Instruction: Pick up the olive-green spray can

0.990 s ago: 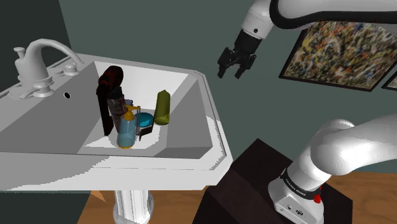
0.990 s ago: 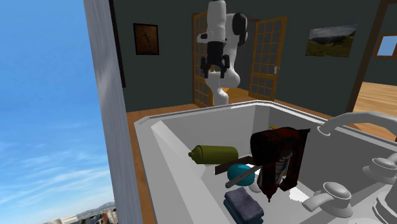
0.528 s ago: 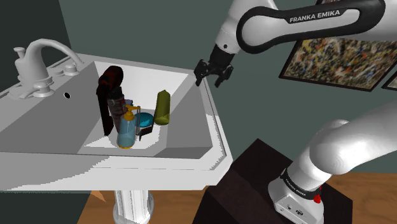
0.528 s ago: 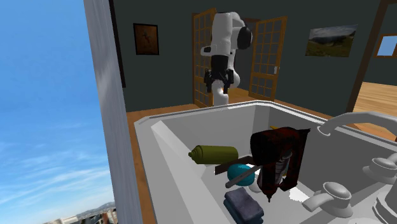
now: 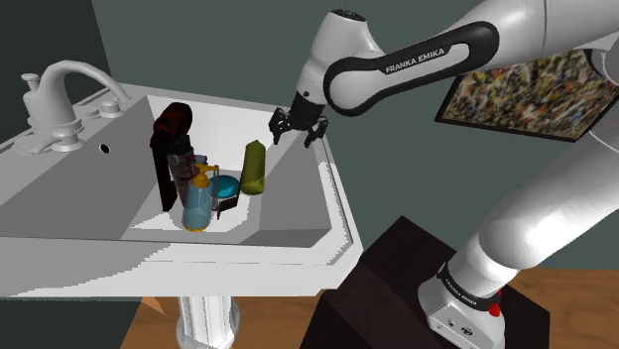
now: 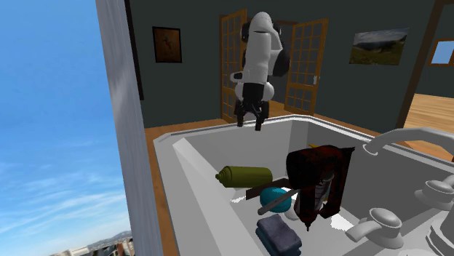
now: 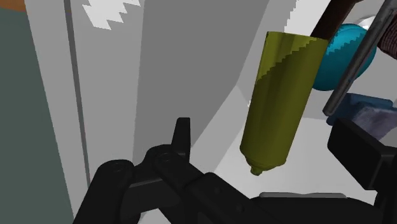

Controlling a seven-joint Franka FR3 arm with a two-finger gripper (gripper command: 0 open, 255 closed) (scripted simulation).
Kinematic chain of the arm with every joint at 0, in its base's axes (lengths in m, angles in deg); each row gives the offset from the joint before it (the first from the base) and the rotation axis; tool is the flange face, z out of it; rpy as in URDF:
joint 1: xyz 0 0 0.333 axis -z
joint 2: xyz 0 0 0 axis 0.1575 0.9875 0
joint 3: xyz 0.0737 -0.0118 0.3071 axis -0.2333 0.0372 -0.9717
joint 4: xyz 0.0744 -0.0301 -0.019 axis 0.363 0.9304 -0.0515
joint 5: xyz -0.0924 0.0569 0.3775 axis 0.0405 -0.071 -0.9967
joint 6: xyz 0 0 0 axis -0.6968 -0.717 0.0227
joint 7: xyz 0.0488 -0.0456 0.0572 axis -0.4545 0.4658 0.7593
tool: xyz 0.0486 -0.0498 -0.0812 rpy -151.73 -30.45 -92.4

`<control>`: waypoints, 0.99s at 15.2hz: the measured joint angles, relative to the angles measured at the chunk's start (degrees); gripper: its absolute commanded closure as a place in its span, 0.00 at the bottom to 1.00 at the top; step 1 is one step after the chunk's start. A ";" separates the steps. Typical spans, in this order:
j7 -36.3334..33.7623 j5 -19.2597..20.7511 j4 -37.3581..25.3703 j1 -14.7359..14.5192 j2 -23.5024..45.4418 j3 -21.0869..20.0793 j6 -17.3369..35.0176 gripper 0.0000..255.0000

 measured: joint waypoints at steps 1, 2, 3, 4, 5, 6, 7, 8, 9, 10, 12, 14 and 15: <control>-2.38 2.01 -1.26 0.51 2.46 -0.64 1.23 0.00; -4.87 4.00 -2.11 0.79 4.52 -1.18 2.38 0.00; -7.71 6.51 -3.55 1.03 7.25 -1.67 3.54 0.00; -10.49 9.19 -5.28 1.13 10.06 -1.86 4.39 0.00; -13.16 11.63 -6.51 0.98 12.36 -1.84 5.20 0.00; -16.03 14.33 -8.85 0.53 15.20 -1.69 5.37 0.00; -18.72 16.89 -10.43 0.01 17.73 -1.21 6.01 0.00; -20.98 18.83 -12.16 -0.62 19.68 -0.73 6.04 0.00; -23.10 20.91 -14.12 -1.29 22.09 0.00 6.34 0.00; -25.53 23.11 -15.95 -2.29 24.58 0.84 6.74 0.00; -27.69 25.13 -18.12 -3.32 27.17 1.84 6.92 0.00; -28.77 26.44 -18.59 -3.78 28.69 2.56 7.87 0.00; -29.29 26.91 -18.32 -3.98 28.98 2.78 8.36 0.00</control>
